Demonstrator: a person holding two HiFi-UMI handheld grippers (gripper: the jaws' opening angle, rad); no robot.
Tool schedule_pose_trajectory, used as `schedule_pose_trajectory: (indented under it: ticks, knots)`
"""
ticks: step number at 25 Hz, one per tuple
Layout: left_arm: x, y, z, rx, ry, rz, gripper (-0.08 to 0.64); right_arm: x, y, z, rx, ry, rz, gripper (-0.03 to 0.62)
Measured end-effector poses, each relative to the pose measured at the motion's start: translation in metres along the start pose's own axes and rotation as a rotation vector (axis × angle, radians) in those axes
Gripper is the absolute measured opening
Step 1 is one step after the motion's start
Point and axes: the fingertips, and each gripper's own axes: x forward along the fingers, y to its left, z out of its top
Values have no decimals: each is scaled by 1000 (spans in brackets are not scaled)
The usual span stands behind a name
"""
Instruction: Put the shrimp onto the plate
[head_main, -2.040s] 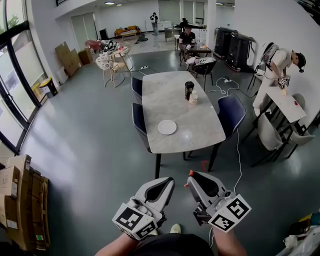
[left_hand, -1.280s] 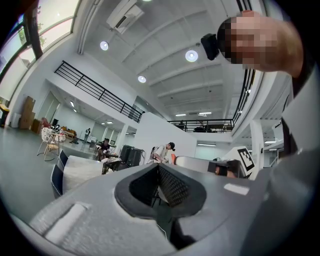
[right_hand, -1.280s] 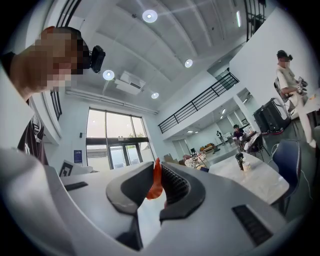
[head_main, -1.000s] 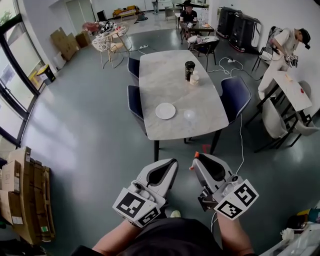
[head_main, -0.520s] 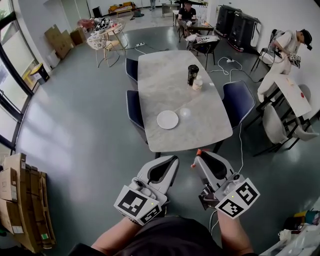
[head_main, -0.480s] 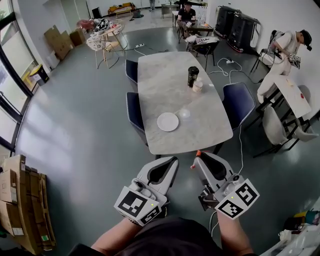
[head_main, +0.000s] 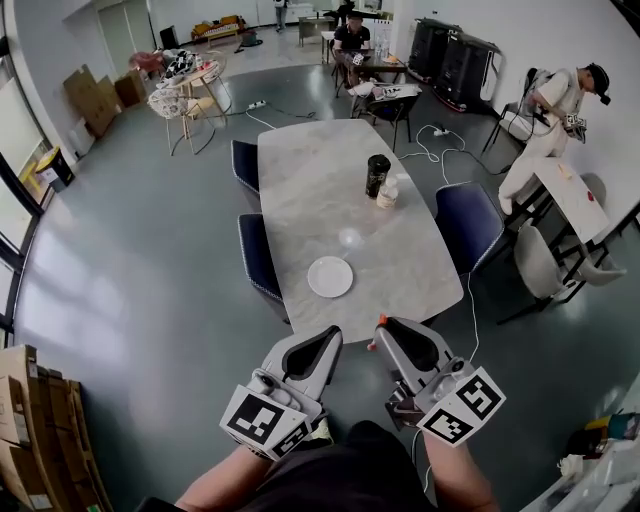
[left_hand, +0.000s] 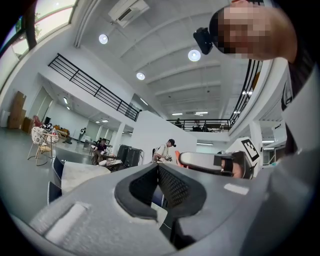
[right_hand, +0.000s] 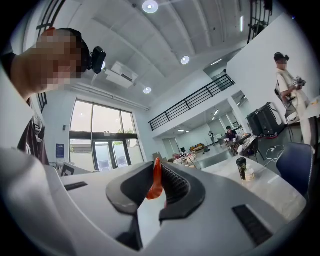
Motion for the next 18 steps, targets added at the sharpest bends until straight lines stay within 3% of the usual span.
schedule_pose_trajectory:
  ticks: [8, 18]
  knots:
    - [18, 31, -5, -9, 4, -7, 8, 29, -25, -8, 21, 7, -17, 51]
    - [85, 97, -21, -15, -17, 79, 8, 96, -104, -27, 48, 97, 48, 51]
